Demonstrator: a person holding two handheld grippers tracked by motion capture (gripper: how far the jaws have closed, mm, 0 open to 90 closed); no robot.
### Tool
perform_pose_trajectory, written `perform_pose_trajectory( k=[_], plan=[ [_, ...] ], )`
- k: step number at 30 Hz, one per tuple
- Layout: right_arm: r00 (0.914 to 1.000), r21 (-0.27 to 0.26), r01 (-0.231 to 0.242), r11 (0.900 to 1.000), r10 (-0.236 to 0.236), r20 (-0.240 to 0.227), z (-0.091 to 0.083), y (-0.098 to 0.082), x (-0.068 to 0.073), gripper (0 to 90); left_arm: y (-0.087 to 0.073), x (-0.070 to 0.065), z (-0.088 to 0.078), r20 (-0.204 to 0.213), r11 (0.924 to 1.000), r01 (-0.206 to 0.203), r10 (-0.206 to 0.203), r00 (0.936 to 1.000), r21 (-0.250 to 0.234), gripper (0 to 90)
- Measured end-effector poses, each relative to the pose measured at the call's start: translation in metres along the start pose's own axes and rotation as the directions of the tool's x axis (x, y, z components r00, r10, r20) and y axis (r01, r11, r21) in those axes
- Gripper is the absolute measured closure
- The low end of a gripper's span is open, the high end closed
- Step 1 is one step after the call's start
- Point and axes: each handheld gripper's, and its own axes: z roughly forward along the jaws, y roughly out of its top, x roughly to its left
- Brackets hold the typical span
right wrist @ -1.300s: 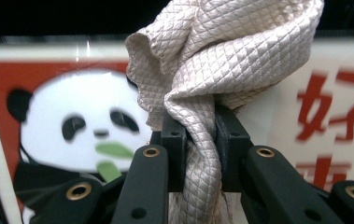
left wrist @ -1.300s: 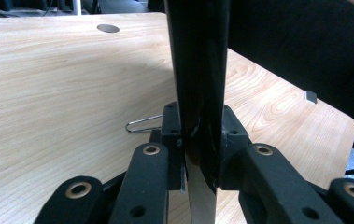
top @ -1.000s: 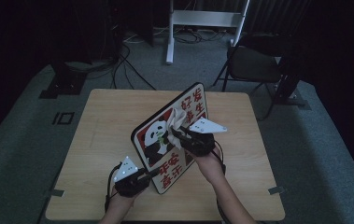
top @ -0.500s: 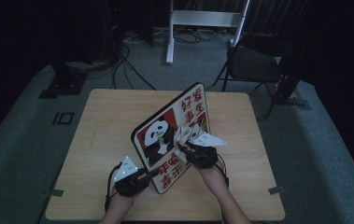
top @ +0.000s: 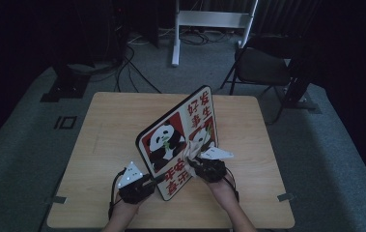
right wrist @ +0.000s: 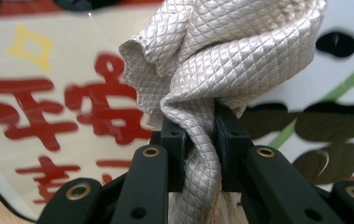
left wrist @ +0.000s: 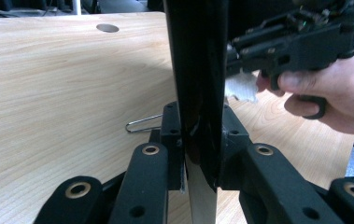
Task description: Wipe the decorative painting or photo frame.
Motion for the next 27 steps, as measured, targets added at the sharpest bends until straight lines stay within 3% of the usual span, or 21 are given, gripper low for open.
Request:
perform_pose_trajectory(
  k=[16,24,27],
  plan=[
    [0.9996,0.108,-0.028,0.994,0.029,-0.003,0.012,-0.033,-0.008,76.6,0.000,0.000,0.000,0.001,1.0000,0.003,-0.003,1.0000,0.000,77.9],
    [0.9993,0.181,-0.036,0.983,0.036,0.002,0.019,-0.051,-0.013,76.6,0.001,0.000,0.000,0.003,1.0000,0.002,-0.002,1.0000,0.002,77.8],
    [0.9988,0.178,-0.048,0.983,0.050,-0.005,0.017,-0.050,-0.015,76.7,0.001,0.002,0.000,0.006,1.0000,0.004,-0.004,1.0000,0.003,77.7]
  ],
)
